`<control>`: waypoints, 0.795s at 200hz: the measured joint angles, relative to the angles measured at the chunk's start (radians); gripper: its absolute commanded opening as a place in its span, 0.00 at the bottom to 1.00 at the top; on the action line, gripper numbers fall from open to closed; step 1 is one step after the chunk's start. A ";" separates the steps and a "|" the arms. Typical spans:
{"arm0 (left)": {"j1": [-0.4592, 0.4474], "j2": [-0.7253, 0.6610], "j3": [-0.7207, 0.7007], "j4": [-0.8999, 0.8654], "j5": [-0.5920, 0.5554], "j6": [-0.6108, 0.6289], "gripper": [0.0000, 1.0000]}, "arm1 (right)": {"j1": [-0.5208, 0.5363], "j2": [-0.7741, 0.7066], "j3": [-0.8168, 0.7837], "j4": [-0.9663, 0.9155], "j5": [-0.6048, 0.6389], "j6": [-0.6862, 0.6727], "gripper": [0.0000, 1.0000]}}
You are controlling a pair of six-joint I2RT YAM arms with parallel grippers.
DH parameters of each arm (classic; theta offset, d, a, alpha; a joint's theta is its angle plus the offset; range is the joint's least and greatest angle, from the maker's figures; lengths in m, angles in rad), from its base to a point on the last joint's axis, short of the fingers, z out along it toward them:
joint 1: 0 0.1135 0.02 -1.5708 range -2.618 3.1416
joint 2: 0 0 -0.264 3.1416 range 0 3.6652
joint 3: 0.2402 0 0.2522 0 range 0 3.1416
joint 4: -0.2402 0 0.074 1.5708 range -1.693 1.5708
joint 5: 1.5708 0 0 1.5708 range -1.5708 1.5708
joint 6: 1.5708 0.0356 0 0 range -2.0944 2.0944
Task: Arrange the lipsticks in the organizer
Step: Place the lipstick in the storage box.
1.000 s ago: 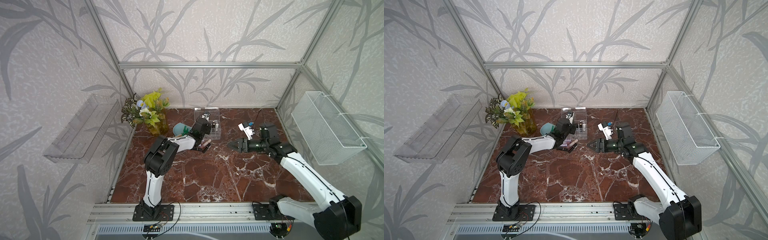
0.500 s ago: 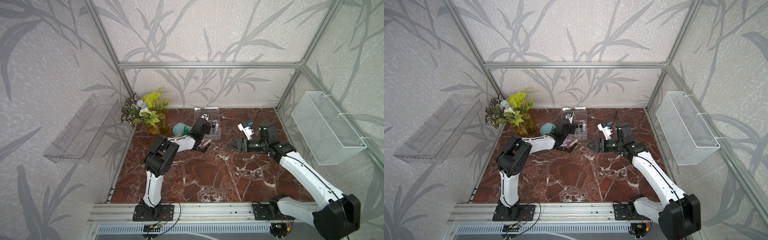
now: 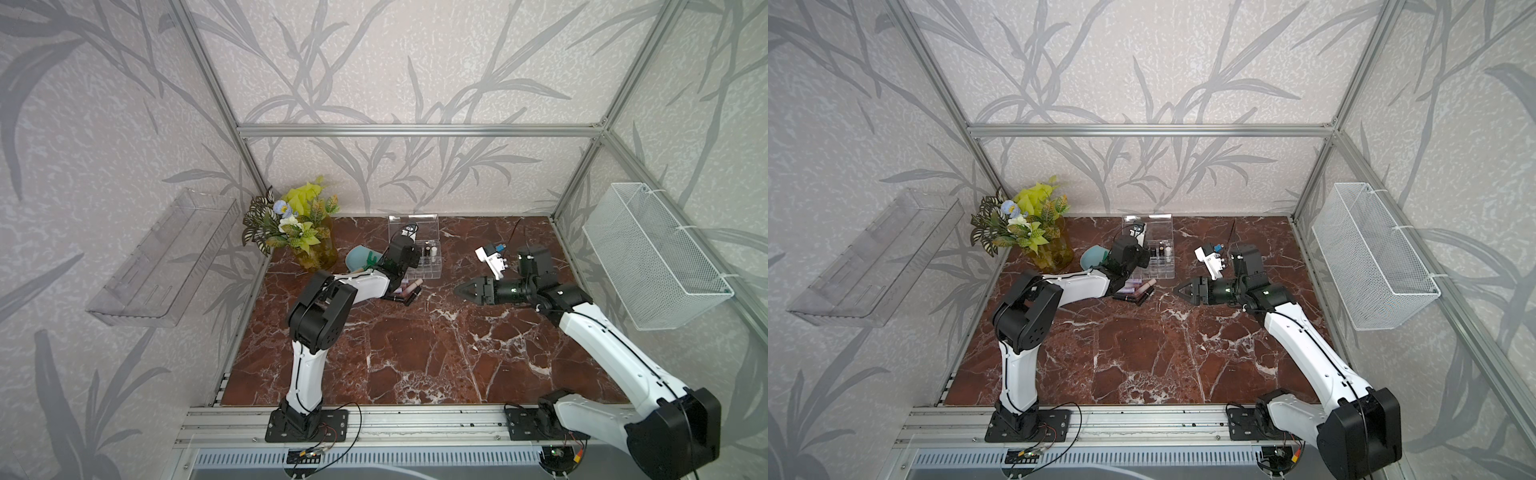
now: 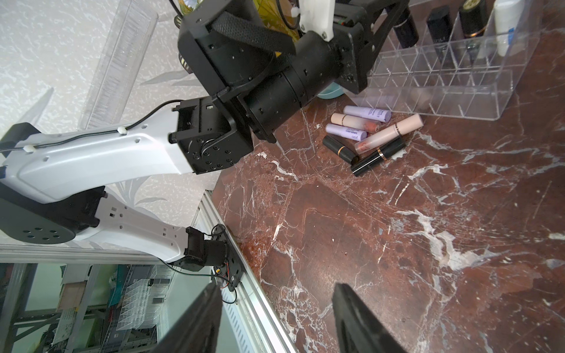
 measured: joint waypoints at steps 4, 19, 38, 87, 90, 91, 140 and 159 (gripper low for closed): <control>0.000 0.000 0.000 -0.002 0.001 0.000 0.09 | 0.000 0.000 0.000 0.000 0.000 0.000 0.62; 0.000 0.001 0.000 -0.005 0.002 0.001 0.10 | 0.000 0.000 0.000 0.000 0.000 0.000 0.62; 0.000 0.001 0.000 -0.005 0.004 0.001 0.10 | 0.000 0.000 0.000 0.001 0.000 0.000 0.62; 0.000 0.001 -0.001 -0.005 0.014 -0.001 0.41 | 0.000 0.000 0.000 0.001 0.000 0.000 0.62; 0.000 0.000 -0.002 -0.005 0.015 0.000 0.44 | 0.000 0.000 0.000 0.001 0.000 0.000 0.62; 0.000 0.000 -0.002 -0.005 0.015 0.003 0.45 | 0.000 0.000 0.000 0.001 0.000 0.001 0.62; 0.001 -0.042 -0.018 -0.047 0.054 0.006 0.61 | 0.000 0.000 0.000 0.001 0.002 0.001 0.62; 0.001 -0.102 -0.019 -0.082 0.069 0.005 0.61 | 0.000 0.000 0.000 0.001 0.005 0.001 0.62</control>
